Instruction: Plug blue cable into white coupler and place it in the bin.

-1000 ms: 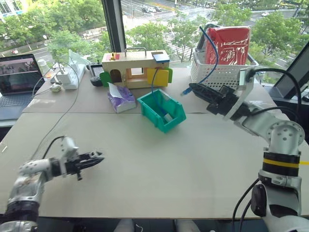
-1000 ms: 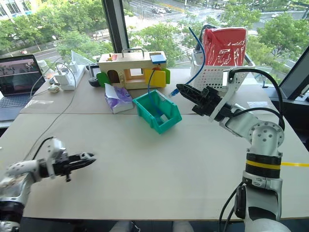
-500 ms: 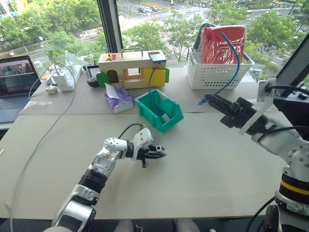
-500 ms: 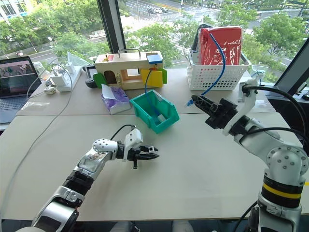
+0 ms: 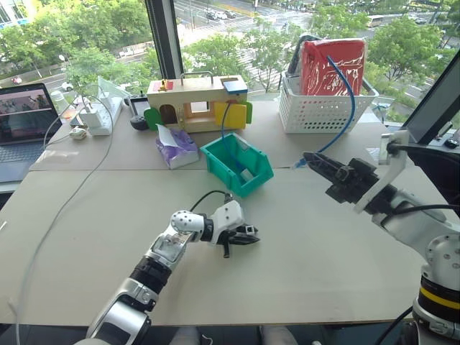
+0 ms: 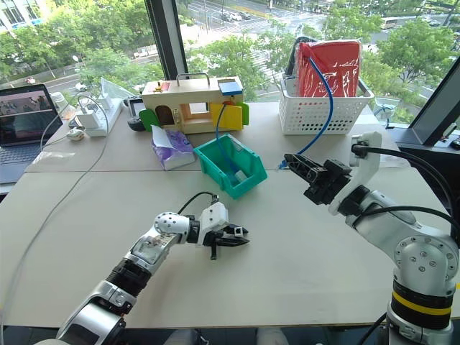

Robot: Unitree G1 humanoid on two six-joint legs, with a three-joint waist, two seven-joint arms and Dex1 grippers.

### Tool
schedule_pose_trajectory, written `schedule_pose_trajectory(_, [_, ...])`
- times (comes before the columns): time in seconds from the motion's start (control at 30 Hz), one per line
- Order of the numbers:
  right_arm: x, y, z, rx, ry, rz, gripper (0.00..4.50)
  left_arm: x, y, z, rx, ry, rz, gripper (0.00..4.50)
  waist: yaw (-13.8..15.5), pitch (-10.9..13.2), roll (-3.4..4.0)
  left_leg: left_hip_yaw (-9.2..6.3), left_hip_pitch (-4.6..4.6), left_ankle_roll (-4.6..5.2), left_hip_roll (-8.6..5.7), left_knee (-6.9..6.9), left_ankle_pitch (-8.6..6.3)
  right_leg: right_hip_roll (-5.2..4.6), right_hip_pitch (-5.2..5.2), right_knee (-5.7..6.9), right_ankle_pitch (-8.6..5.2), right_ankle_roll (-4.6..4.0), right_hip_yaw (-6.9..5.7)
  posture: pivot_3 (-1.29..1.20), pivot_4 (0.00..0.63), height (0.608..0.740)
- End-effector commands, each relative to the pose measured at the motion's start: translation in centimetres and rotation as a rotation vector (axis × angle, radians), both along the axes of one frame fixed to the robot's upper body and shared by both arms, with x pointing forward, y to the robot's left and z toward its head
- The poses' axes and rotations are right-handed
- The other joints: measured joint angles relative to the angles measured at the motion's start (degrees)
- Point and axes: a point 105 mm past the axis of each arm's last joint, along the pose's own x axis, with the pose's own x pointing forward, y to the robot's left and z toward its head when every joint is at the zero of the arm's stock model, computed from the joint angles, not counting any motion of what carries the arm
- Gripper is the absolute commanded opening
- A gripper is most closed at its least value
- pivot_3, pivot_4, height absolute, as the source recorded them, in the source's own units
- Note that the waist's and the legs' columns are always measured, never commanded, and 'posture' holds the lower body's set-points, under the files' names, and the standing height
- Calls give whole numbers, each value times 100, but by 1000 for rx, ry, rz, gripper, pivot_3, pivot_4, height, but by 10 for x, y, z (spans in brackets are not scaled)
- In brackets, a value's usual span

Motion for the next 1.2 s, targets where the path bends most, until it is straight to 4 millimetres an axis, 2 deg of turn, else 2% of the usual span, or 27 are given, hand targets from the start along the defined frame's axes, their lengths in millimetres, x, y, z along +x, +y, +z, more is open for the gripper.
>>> schedule_pose_trajectory(0.03, [-6, 1, 14, 10, -68, 10, 0, 7, 9, -2, 31, 1, 38, 2268, 1, 0, 0, 0, 0, 0, 0, 0, 0, 0, 1, 0, 0, 0, 0, 0, 150, 740])
schedule_pose_trajectory(0.17, [-4, -1, 15, 2, -66, 2, 0, 8, 17, -5, 67, 20, 44, 3721, 0, 0, 0, 0, 4, 0, 0, 0, 0, 0, 5, 0, 0, 1, 0, 0, 150, 740])
schedule_pose_trajectory(0.33, [-4, -3, 16, 1, -67, 0, 0, 11, 27, 2, -2, 15, 74, 3721, -15, 0, 0, 0, 5, 0, 1, 0, 0, 1, 5, 1, 0, 0, 0, 0, 150, 740])
schedule_pose_trajectory(0.57, [-2, -3, 14, -23, -57, -6, 0, 8, 34, -6, 0, 15, 67, 3721, 5, 0, 0, 0, 5, 0, 1, 0, 0, 0, 5, 0, 0, 0, 0, 0, 150, 740])
schedule_pose_trajectory(1.2, [-1, -6, 16, -25, -58, -12, 0, -2, 12, -4, -115, 46, -6, 3721, 102, 0, 0, 0, 3, 0, -1, 0, 0, -2, 7, -5, 0, 1, 0, 0, 150, 740])
